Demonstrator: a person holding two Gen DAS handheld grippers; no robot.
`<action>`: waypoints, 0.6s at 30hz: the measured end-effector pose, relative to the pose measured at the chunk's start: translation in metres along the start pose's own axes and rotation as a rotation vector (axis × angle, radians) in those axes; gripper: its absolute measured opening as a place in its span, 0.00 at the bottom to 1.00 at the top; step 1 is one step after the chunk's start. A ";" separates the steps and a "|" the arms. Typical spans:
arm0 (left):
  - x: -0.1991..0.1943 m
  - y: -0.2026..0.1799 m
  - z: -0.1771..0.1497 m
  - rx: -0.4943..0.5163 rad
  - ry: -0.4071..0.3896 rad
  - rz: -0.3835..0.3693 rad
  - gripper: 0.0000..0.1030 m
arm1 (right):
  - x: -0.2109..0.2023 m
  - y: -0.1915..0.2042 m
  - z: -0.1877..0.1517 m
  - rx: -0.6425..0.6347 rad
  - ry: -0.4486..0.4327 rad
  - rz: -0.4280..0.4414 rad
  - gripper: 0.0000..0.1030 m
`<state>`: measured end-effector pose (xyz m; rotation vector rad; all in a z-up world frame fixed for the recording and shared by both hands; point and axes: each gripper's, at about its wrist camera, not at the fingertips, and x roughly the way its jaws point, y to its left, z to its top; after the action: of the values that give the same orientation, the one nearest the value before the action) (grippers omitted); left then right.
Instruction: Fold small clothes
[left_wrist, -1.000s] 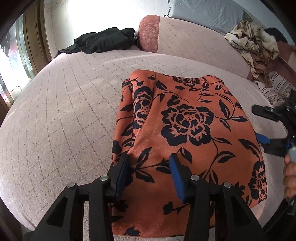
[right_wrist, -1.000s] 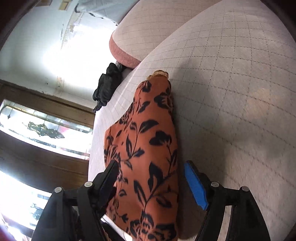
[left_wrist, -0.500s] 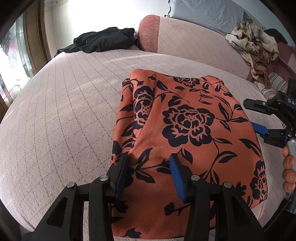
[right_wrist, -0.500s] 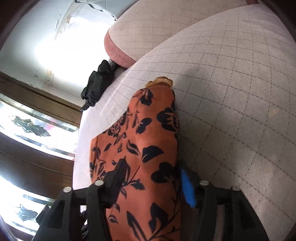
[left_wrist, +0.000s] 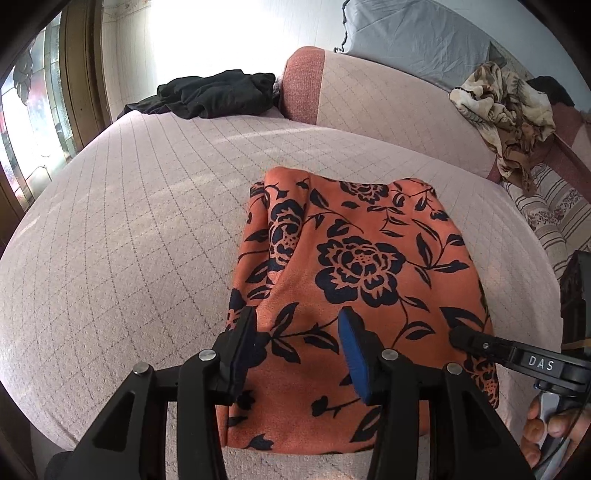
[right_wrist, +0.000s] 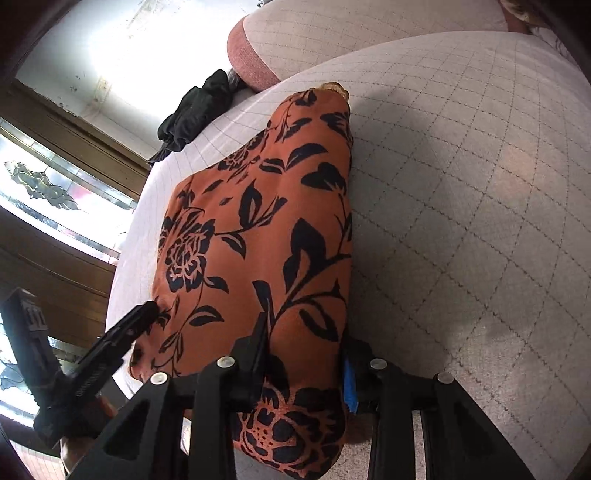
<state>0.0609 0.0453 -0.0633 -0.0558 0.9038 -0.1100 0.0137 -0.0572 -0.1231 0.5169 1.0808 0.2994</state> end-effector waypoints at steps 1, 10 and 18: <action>0.004 -0.003 -0.004 0.018 0.018 0.012 0.46 | 0.000 -0.004 0.000 0.015 -0.002 0.020 0.42; 0.030 -0.004 -0.018 0.055 0.050 0.029 0.49 | -0.021 -0.026 0.025 0.152 -0.064 0.154 0.71; 0.025 0.000 -0.021 0.045 0.041 0.015 0.50 | 0.004 0.000 0.040 0.011 -0.007 0.013 0.32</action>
<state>0.0603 0.0427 -0.0958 -0.0050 0.9421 -0.1179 0.0510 -0.0656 -0.1118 0.5341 1.0733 0.3028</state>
